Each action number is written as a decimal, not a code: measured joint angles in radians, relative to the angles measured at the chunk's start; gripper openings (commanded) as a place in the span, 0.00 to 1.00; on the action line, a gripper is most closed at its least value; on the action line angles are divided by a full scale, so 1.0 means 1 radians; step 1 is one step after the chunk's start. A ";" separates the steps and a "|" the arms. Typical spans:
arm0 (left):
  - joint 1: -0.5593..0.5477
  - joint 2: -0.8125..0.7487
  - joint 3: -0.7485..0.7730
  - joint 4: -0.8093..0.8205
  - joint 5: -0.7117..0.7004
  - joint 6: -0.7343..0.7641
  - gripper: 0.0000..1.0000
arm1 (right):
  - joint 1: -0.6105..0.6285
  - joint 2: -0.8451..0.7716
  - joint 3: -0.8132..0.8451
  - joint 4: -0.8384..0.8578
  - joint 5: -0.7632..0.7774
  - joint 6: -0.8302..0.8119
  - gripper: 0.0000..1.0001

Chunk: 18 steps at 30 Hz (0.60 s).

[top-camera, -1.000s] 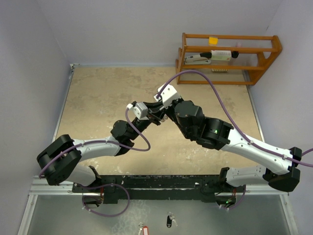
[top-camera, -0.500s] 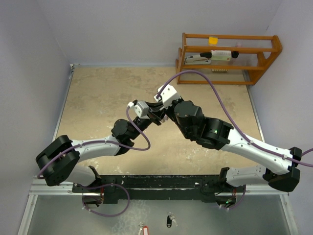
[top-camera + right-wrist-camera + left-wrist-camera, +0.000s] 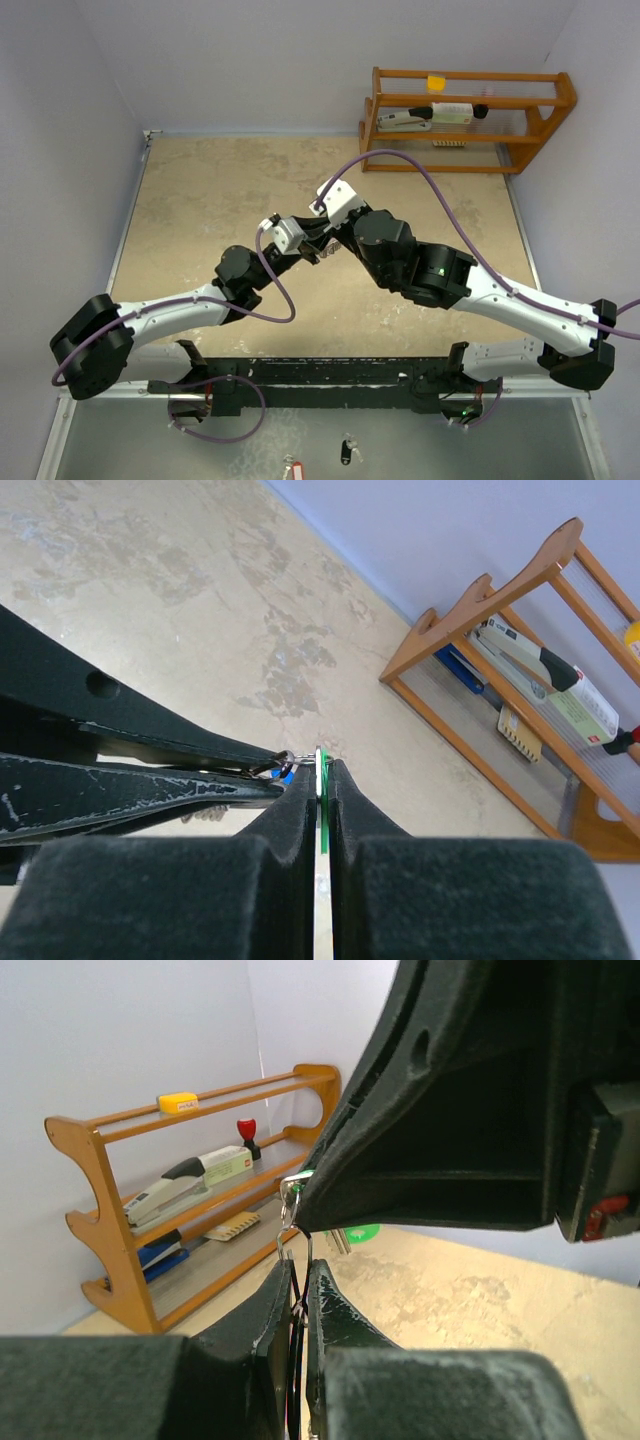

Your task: Remove the keys from the keyring

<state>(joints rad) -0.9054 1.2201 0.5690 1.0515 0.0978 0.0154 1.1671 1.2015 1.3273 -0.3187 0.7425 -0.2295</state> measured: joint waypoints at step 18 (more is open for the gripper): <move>0.008 -0.145 0.052 -0.316 0.154 0.172 0.00 | 0.005 0.001 0.064 -0.128 -0.060 -0.002 0.00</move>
<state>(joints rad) -0.8970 1.0748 0.6212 0.7353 0.2516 0.1871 1.1725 1.2022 1.3914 -0.4465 0.6827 -0.2310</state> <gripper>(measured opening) 0.038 0.019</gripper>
